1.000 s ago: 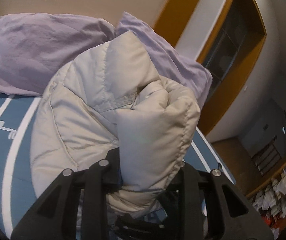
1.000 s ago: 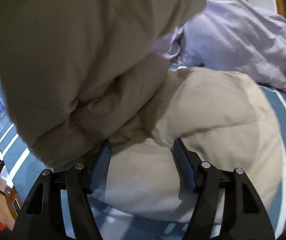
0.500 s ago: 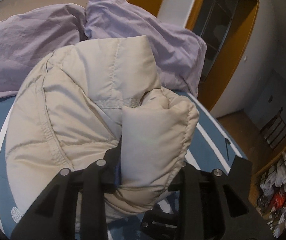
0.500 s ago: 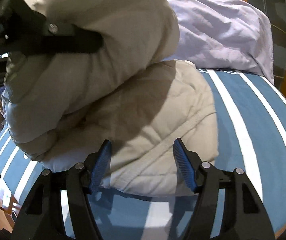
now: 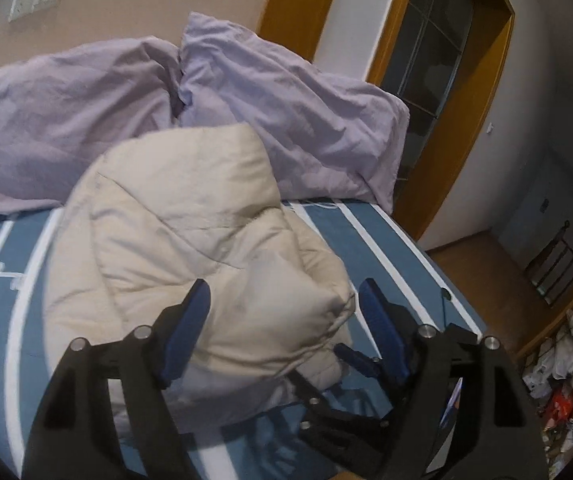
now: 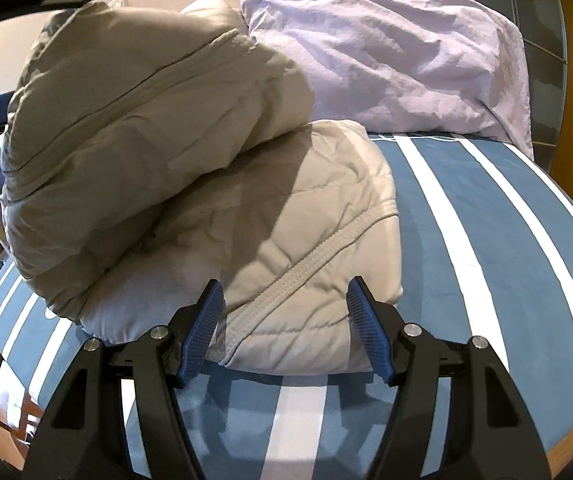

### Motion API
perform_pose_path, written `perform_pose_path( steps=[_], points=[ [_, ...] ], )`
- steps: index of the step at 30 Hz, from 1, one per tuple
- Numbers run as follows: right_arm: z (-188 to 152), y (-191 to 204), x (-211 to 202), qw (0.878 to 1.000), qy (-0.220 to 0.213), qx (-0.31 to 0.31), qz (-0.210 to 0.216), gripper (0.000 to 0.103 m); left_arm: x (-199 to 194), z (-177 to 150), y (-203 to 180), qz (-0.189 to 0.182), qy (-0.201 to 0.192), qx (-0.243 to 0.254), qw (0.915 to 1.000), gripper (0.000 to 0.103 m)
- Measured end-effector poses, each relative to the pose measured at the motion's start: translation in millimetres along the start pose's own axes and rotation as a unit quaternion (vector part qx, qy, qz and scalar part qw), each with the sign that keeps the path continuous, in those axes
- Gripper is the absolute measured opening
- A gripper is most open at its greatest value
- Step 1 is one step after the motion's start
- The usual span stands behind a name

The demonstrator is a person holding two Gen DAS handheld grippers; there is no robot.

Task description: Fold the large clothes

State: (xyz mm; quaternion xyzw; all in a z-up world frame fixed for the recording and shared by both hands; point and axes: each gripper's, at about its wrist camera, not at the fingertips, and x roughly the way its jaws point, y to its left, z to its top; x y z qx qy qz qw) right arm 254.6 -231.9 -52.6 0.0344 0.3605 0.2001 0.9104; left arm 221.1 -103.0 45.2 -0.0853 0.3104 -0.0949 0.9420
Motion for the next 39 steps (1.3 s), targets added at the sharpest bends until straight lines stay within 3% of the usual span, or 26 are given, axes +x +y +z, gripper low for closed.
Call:
perform_pose_path(
  steps=[7, 27, 33, 39],
  points=[
    [-2, -4, -6, 1.000, -0.001, 0.007, -0.007, 0.066, -24, 2, 24, 0.048, -0.016, -0.001, 0.9987, 0.079],
    [2, -9, -19, 1.000, -0.008, 0.017, -0.016, 0.066, -76, 10, 73, 0.106, -0.056, -0.046, 0.9917, 0.079],
    [5, -9, -21, 1.000, -0.013, 0.017, -0.018, 0.066, -61, 4, 104, 0.157, -0.040, -0.064, 0.9846, 0.079],
    [10, -16, -25, 0.999, -0.019, 0.021, -0.022, 0.067, -23, -10, 129, 0.174, 0.003, -0.091, 0.9805, 0.079]
  ],
)
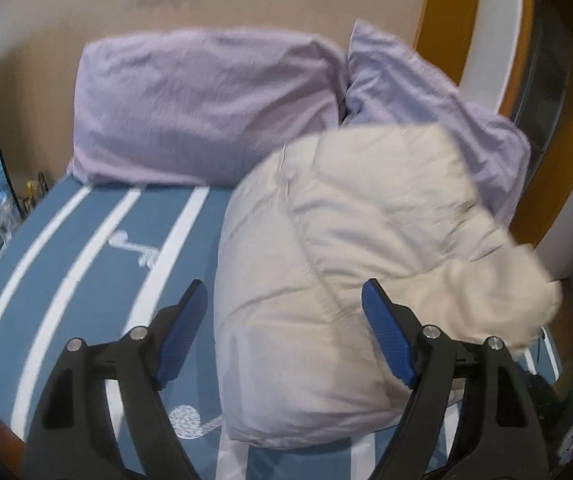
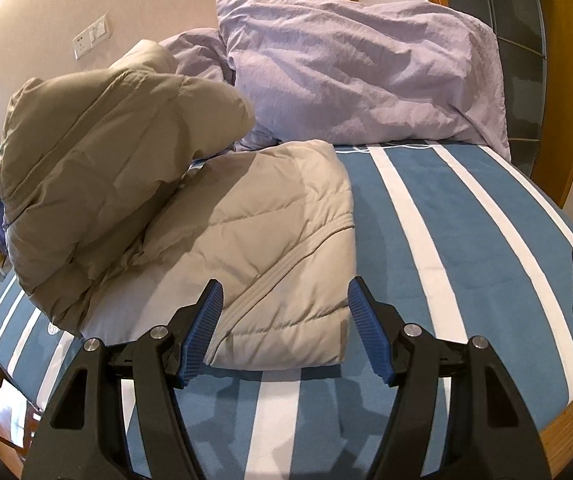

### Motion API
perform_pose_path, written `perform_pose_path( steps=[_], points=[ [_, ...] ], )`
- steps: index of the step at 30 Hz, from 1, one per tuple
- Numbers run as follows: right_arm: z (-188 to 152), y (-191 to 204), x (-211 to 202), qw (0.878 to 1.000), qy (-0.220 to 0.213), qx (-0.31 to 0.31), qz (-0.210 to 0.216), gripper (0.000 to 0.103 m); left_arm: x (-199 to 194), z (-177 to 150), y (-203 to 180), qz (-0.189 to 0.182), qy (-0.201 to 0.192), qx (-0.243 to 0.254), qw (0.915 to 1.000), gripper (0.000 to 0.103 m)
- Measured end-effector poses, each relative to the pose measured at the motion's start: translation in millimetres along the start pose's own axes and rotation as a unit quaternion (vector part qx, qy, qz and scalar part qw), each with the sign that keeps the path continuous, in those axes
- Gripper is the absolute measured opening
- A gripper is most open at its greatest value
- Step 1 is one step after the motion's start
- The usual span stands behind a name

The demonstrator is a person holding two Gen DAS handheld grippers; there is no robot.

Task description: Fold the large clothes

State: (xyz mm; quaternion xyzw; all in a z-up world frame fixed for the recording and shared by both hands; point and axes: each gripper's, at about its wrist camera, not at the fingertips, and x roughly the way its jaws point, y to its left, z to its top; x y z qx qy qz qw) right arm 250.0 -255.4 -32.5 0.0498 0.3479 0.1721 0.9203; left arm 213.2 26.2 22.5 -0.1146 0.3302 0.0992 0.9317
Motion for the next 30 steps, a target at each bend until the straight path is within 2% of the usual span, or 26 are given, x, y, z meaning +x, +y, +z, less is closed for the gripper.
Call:
perform_pose_path(
  steps=[5, 12, 16, 22, 30],
  points=[
    [10, -11, -6, 1.000, -0.010, 0.003, -0.013, 0.066, 30, -14, -7, -0.047, 0.027, -0.019, 0.9983, 0.079],
    [35, -38, -20, 0.998, -0.037, 0.026, -0.032, 0.066, 40, -28, -46, -0.046, 0.018, 0.035, 0.9981, 0.078],
    [50, -45, -24, 0.998, -0.047, 0.039, -0.021, 0.066, 45, -37, -63, -0.051, 0.015, 0.061, 0.9967, 0.078],
    [69, -27, -21, 0.998, -0.046, 0.039, 0.031, 0.058, 49, -49, -81, -0.057, 0.010, 0.092, 0.9941, 0.078],
    [74, 15, 2, 0.998, -0.032, 0.008, 0.054, 0.043, 52, -56, -93, -0.064, 0.005, 0.114, 0.9914, 0.079]
  ],
)
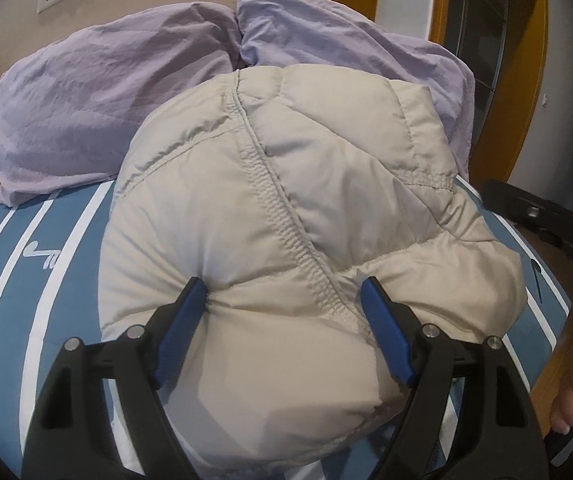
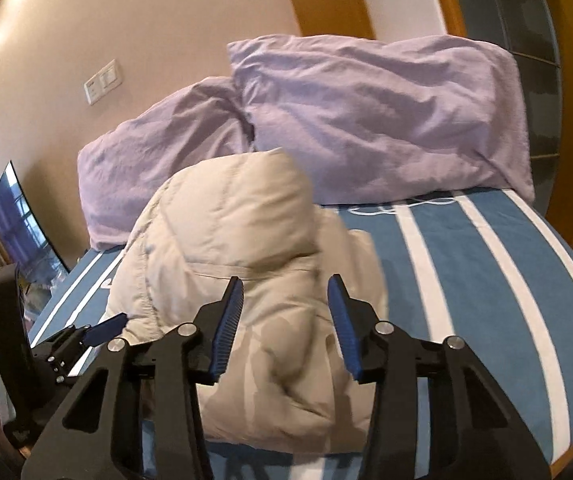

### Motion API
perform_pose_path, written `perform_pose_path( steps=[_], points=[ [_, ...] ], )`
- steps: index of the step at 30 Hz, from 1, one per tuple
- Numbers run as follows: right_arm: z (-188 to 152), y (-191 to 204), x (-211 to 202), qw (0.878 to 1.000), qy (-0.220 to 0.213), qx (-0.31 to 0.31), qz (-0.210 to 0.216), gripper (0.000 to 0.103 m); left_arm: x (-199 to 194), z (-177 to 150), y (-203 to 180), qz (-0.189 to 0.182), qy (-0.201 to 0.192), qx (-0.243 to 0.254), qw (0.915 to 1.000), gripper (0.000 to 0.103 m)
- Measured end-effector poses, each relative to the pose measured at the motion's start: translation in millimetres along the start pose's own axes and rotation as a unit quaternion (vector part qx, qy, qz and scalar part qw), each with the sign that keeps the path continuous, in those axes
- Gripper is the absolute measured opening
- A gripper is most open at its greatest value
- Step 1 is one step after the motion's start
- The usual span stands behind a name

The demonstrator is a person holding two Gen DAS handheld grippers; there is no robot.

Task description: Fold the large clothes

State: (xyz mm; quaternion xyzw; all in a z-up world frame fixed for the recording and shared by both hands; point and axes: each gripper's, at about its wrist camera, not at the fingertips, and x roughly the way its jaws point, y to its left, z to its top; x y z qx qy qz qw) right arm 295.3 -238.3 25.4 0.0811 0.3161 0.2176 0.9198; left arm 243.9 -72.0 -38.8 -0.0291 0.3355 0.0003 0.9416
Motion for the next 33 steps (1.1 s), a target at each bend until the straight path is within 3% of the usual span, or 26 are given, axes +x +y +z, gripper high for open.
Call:
perform_pose_path(
  steps=[7, 16, 21, 26, 29, 33],
  points=[
    [-21, -3, 37, 0.998, 0.046, 0.000, -0.031, 0.040, -3, -3, -1, -0.005, -0.016, 0.017, 0.9997, 0.079],
    [-44, -26, 53, 0.996, 0.069, 0.043, -0.020, 0.040, -23, 17, 4, -0.027, -0.038, 0.015, 0.9988, 0.081],
    [-48, -30, 54, 0.996, 0.071, 0.052, -0.015, 0.040, -22, 40, 21, -0.002, -0.051, 0.004, 0.9987, 0.082],
    [-47, -32, 55, 0.996, 0.074, 0.056, -0.012, 0.040, -8, 59, 41, 0.057, -0.058, 0.008, 0.9967, 0.082],
    [-46, -33, 56, 0.996, 0.074, 0.057, -0.011, 0.041, 5, 61, 51, 0.079, -0.054, 0.007, 0.9954, 0.085],
    [-44, -30, 54, 0.996, 0.071, 0.049, -0.018, 0.041, 24, 54, 56, 0.082, -0.052, 0.000, 0.9953, 0.090]
  ],
)
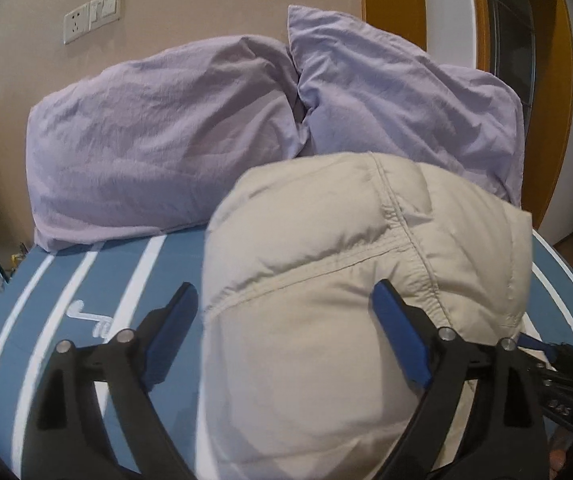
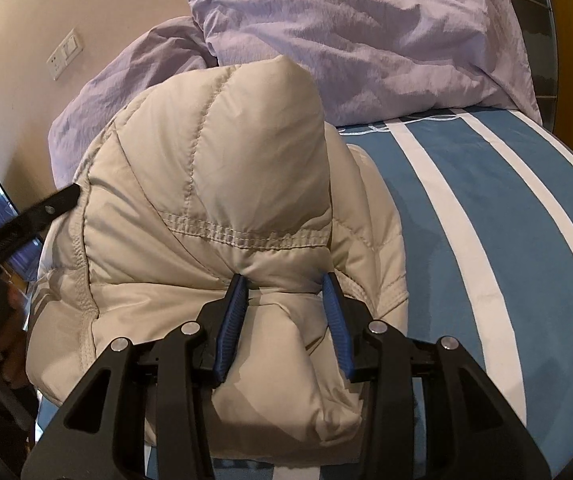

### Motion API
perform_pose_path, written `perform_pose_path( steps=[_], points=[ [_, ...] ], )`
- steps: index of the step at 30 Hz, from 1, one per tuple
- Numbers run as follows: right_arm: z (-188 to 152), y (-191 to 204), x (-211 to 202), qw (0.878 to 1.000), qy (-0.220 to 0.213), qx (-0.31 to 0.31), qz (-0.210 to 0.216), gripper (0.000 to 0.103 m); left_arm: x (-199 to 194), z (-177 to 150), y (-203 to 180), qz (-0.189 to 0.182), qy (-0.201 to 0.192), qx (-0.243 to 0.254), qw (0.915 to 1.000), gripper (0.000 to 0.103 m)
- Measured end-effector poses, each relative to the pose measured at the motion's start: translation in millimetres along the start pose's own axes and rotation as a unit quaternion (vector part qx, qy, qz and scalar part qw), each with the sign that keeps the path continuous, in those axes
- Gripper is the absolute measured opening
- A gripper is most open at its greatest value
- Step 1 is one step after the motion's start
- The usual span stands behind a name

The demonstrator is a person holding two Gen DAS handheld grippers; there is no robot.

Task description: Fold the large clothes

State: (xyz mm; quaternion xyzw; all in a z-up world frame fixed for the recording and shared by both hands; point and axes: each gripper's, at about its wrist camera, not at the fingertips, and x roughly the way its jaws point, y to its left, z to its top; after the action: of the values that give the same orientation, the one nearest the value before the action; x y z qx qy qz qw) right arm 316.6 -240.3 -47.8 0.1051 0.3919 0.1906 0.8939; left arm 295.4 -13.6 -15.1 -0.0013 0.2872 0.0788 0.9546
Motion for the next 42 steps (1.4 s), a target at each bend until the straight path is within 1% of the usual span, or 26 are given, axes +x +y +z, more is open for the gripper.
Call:
perform_pose_path(
  steps=[5, 7, 12, 17, 20, 22, 24, 27, 30, 37, 42],
  points=[
    [9, 2, -14, 0.999, -0.021, -0.019, -0.027, 0.046, 17, -4, -5, -0.021, 0.011, -0.006, 0.9997, 0.090],
    [15, 0, -21, 0.999, -0.029, -0.017, -0.029, 0.047, 22, -4, -9, -0.024, 0.013, -0.005, 0.9996, 0.090],
    [45, 6, -31, 0.998, -0.056, -0.020, -0.029, 0.048, 29, -6, -23, -0.023, 0.006, 0.007, 0.9997, 0.090],
    [78, 29, -22, 0.996, -0.078, -0.039, -0.031, 0.048, 31, -8, -31, -0.020, -0.002, 0.017, 0.9997, 0.090],
    [98, 43, -5, 0.994, -0.085, -0.052, -0.047, 0.048, 33, -9, -32, -0.019, -0.002, 0.018, 0.9997, 0.090],
    [103, 44, 5, 0.993, -0.085, -0.058, -0.064, 0.048, 33, -9, -32, -0.020, -0.002, 0.017, 0.9996, 0.090],
    [107, 41, 20, 0.992, -0.076, -0.055, -0.080, 0.048, 33, -8, -32, -0.022, -0.002, 0.016, 0.9996, 0.090],
    [102, 31, 34, 0.994, -0.059, -0.040, -0.082, 0.048, 34, -9, -31, -0.027, -0.004, 0.014, 0.9995, 0.090],
    [95, 24, 44, 0.994, -0.050, -0.036, -0.086, 0.048, 33, -9, -32, -0.032, -0.007, 0.016, 0.9993, 0.090],
    [86, 9, 65, 0.996, -0.038, -0.010, -0.075, 0.049, 32, -9, -35, -0.038, -0.010, 0.016, 0.9991, 0.091],
    [82, 1, 75, 0.997, -0.033, 0.002, -0.070, 0.049, 33, -9, -40, -0.034, -0.013, 0.022, 0.9991, 0.092]
  ],
)
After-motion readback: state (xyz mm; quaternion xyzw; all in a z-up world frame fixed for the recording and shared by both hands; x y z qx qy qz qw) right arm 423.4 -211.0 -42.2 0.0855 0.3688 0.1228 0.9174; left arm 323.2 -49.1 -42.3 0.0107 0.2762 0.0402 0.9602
